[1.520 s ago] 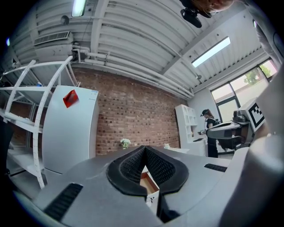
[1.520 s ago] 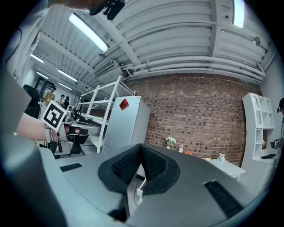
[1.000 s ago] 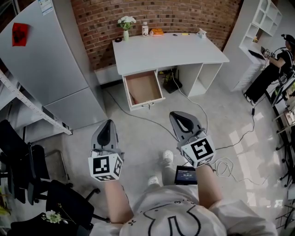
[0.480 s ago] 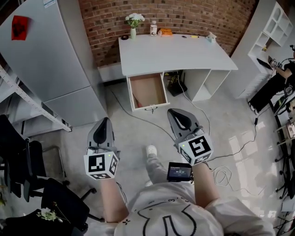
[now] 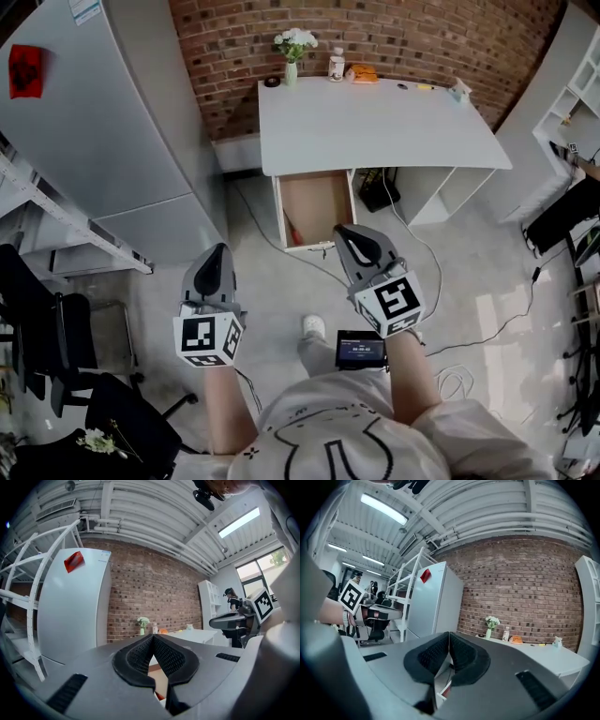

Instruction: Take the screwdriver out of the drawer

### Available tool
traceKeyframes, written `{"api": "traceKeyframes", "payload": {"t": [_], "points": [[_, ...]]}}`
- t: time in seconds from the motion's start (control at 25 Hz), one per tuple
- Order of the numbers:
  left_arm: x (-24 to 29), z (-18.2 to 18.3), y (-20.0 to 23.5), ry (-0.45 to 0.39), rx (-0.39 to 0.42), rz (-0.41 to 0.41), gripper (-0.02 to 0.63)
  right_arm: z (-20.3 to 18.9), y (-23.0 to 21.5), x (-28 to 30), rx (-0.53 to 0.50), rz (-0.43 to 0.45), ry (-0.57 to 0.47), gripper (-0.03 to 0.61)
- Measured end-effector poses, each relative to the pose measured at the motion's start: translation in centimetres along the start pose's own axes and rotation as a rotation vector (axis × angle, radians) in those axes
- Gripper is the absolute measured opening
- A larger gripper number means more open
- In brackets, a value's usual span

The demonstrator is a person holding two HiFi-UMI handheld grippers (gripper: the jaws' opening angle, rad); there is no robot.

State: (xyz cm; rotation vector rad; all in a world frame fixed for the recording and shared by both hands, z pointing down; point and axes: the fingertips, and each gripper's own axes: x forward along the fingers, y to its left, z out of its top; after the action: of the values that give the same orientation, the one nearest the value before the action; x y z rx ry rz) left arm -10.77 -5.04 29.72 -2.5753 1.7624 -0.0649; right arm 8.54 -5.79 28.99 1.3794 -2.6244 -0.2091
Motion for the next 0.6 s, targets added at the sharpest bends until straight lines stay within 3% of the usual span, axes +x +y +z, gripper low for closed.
{"api": "traceKeyframes", "payload": {"t": [0.36,0.6], "points": [[10.5,-0.2,1.9,0.046,0.004,0.031,0.008,-1.6,-7.4,8.2,0.015,0.055,0.053,0.020],[14.6,-2.2,3.0,0.081,0.004,0.054,0.008,-4.7,-9.5,12.3,0.033,0.085,0.115,0.020]]}}
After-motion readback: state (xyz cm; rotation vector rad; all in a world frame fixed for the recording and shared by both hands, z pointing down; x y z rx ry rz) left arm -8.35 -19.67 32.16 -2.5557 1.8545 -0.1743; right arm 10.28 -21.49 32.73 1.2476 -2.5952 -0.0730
